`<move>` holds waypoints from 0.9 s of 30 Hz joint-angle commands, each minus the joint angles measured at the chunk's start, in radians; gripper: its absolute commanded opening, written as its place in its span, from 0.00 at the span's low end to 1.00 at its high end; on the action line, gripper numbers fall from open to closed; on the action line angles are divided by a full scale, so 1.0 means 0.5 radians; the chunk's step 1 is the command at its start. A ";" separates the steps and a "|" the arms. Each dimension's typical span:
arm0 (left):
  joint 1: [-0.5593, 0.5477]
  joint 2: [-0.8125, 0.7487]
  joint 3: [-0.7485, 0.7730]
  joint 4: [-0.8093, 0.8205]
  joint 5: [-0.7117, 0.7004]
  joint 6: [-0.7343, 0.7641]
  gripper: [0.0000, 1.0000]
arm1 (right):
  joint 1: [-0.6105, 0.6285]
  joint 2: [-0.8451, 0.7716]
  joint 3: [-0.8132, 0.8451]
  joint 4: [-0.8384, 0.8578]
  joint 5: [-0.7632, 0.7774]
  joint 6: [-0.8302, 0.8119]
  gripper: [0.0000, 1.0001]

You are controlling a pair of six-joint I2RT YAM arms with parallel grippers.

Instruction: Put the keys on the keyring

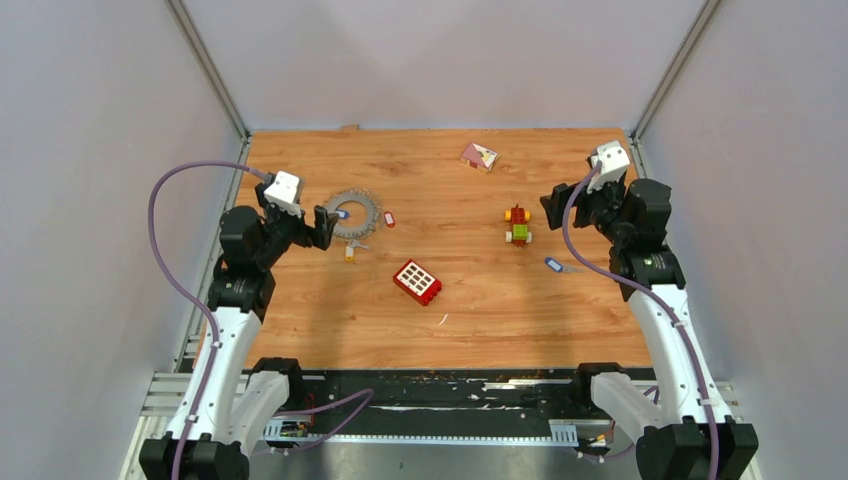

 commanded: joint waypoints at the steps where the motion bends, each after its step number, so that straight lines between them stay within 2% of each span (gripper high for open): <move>1: 0.008 -0.025 -0.001 0.018 0.027 -0.016 1.00 | 0.002 -0.023 0.018 0.017 -0.044 0.020 1.00; 8: 0.008 -0.021 0.000 -0.003 -0.018 -0.006 1.00 | 0.001 -0.020 0.007 0.038 -0.030 0.021 1.00; 12: 0.008 -0.017 0.111 -0.069 -0.374 -0.025 1.00 | 0.002 -0.027 0.005 0.044 -0.048 0.016 1.00; 13: 0.008 -0.017 0.148 -0.118 -0.380 0.030 1.00 | 0.003 -0.025 -0.001 0.044 -0.098 -0.005 1.00; 15: 0.006 0.003 0.196 -0.184 -0.197 0.174 1.00 | 0.002 -0.020 -0.019 0.028 -0.255 -0.076 1.00; 17: -0.022 0.182 0.305 -0.314 -0.063 0.257 1.00 | 0.003 -0.013 -0.041 0.012 -0.425 -0.121 1.00; 21: -0.187 0.711 0.652 -0.702 -0.181 0.587 1.00 | 0.003 -0.001 -0.054 -0.002 -0.576 -0.143 1.00; 27: -0.308 1.272 0.860 -0.785 -0.239 0.706 0.97 | 0.003 0.010 -0.061 -0.030 -0.580 -0.212 1.00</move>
